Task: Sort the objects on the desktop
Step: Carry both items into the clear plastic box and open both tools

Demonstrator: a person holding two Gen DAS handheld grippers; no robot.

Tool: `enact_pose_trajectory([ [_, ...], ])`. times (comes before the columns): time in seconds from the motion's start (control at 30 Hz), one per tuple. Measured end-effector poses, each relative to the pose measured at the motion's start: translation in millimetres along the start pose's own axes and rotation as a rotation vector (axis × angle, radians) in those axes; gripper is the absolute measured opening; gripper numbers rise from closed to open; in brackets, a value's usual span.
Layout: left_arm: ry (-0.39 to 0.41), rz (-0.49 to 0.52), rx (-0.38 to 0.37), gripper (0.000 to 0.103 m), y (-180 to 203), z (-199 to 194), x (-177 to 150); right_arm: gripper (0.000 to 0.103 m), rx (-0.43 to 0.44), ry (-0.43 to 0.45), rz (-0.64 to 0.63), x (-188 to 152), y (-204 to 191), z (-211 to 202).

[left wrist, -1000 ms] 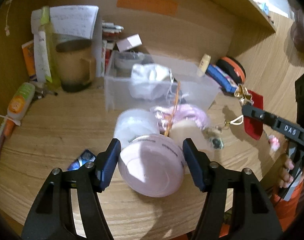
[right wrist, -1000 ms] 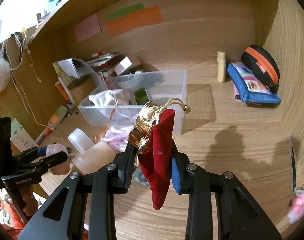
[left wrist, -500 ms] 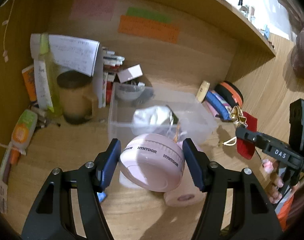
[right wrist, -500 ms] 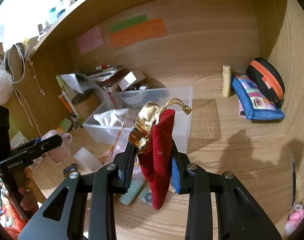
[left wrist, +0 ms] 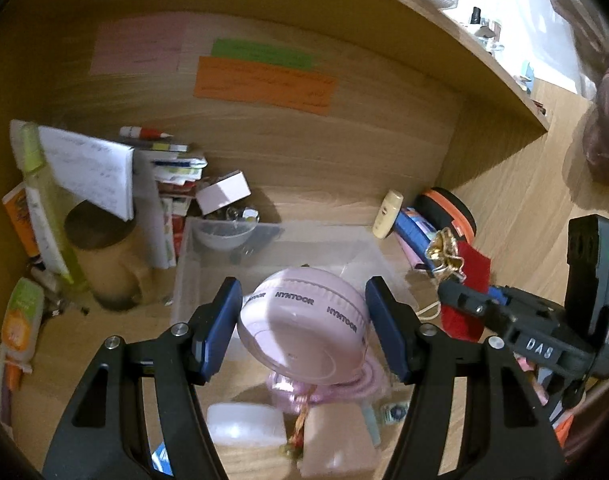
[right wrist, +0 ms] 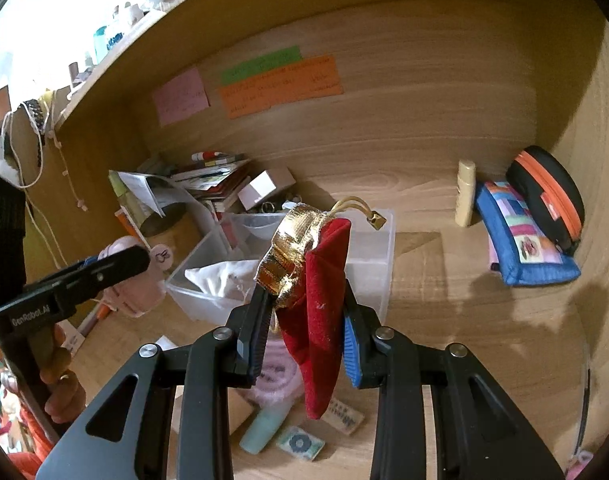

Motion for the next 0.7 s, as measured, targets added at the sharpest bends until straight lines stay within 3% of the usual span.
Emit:
enact_pose_trajectory([
  [0.4,-0.121,0.010,-0.106,0.064,21,61,19,0.029,-0.024,-0.090,-0.013,13,17,50],
  [0.7,-0.220,0.009,-0.101,0.064,20,102,6,0.029,-0.027,-0.184,0.013,2,34,91],
])
Point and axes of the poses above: each gripper's, at about its wrist camera, not at the fingertips, and z roughly the way its jaws point, y to its right, x to its top, the point moved 3 cm from there along z, roughly the way its jaws point, and after that the axes turned 9 degrees about x, right-handed, at the moved point
